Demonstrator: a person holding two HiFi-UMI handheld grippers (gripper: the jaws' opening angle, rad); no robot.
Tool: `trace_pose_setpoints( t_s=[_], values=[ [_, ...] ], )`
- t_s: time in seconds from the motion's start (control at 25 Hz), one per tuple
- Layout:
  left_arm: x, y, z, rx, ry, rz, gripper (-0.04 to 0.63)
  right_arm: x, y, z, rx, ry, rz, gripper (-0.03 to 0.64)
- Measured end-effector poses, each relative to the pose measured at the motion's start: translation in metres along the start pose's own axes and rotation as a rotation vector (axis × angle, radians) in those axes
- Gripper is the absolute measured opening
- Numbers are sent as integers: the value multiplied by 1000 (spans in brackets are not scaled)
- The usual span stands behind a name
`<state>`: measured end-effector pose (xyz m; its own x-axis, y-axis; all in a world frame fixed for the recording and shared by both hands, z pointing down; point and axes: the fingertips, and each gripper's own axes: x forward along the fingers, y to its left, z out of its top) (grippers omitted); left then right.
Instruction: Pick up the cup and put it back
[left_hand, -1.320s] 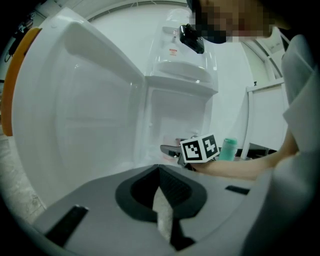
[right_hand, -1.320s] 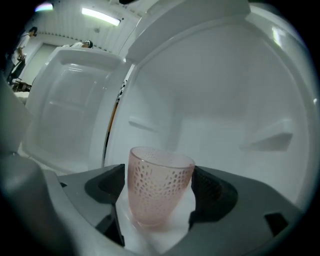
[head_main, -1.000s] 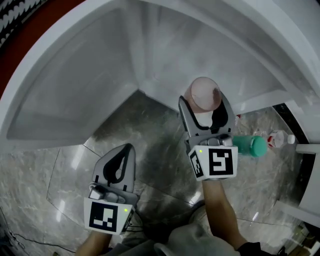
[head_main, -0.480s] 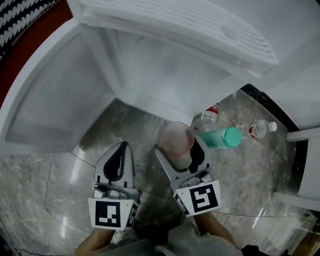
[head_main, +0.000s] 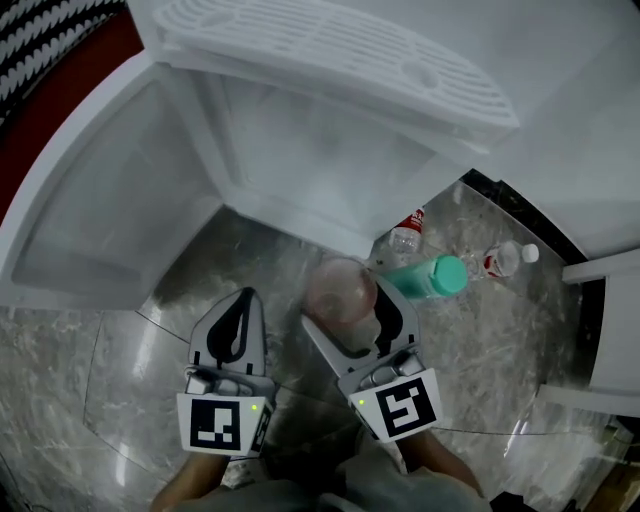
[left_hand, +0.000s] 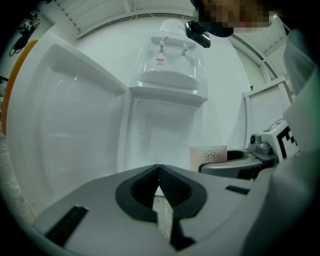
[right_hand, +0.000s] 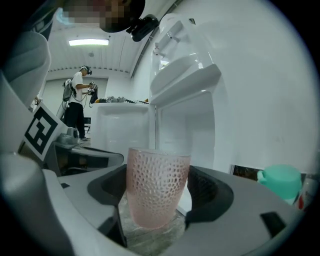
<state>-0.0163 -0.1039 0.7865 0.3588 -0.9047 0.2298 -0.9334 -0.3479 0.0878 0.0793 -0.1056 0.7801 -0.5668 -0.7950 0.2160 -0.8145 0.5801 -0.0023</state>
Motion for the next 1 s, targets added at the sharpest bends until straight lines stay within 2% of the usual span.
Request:
trace_pose_setpoints(
  t_s=[0.16,0.28,0.48,0.56,0.68,0.88,1.0],
  values=[
    [-1,8,21,21,-37,-6,12,2,16,17,-91,11,93,379],
    [-3,12,45,18,-78,-19,12,3,23,37,-111,3,141,379],
    [-21,20,79,27,-35,-20,12,0,31,85,-129,-15,189,379],
    [-30,27,103,22,-35,-17,12,-1,35,107,-146,-9,189,379],
    [-63,24,172,24,-91,6,12,-19,47,153,-90,25,184,379],
    [-110,6,304,168,-90,19,12,-58,58,269,-41,53,143,379],
    [-133,-4,372,149,-74,12,12,-77,64,344,-46,47,125,379]
  ],
)
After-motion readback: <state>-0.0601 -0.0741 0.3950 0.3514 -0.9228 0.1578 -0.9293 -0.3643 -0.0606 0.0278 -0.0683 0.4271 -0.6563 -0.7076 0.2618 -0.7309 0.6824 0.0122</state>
